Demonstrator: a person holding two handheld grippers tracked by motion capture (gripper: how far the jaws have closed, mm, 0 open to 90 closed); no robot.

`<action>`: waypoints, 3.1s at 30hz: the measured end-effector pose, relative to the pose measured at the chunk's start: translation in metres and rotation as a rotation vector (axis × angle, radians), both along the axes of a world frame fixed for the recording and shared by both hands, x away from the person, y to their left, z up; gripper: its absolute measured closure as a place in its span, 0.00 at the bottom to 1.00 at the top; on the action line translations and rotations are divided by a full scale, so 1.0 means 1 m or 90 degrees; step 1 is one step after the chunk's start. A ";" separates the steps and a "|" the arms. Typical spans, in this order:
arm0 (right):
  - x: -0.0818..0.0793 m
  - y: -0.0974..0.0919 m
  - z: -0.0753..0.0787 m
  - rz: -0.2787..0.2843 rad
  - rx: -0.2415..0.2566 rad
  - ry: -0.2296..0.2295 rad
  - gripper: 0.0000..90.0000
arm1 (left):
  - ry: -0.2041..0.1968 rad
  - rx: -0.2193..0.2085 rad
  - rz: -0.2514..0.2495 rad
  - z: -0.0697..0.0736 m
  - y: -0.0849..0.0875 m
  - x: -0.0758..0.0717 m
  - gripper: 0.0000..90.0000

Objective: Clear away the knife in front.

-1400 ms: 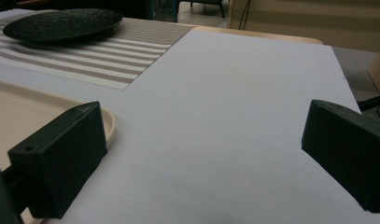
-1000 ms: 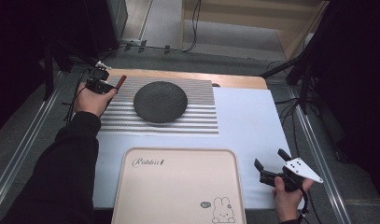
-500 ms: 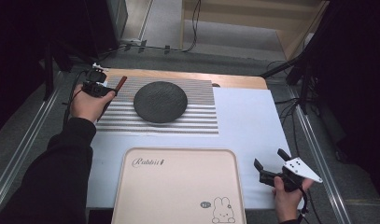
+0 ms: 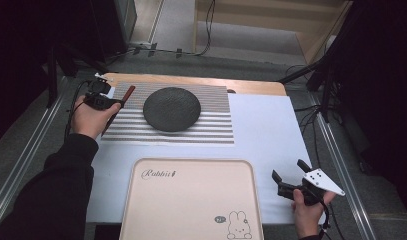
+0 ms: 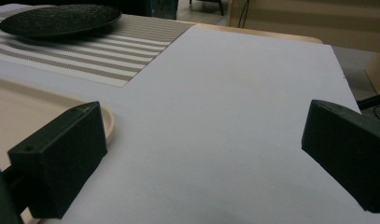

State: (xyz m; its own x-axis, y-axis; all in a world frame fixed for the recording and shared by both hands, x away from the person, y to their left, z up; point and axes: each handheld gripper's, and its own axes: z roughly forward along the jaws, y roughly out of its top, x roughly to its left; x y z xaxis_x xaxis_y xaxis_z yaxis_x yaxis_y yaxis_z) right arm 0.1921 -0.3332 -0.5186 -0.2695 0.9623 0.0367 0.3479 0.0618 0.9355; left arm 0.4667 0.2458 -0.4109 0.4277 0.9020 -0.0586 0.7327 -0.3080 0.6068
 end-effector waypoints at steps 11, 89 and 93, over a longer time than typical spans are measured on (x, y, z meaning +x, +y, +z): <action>0.000 0.000 0.000 0.000 -0.001 0.001 0.00 | -0.024 0.008 -0.040 0.011 -0.008 -0.025 0.86; -0.002 -0.001 0.001 0.004 0.010 -0.004 0.00 | -0.059 -0.045 -0.177 -0.007 -0.042 -0.237 0.86; -0.002 -0.001 0.001 0.004 0.010 -0.004 0.00 | -0.054 -0.053 -0.175 -0.012 -0.044 -0.246 0.86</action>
State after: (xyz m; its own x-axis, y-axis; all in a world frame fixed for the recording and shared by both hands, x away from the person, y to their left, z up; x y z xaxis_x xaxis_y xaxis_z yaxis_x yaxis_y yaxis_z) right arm 0.1905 -0.3342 -0.5180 -0.2757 0.9599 0.0499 0.3418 0.0493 0.9385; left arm 0.2211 0.2021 -0.4231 0.6622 0.7449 -0.0812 0.5737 -0.4343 0.6944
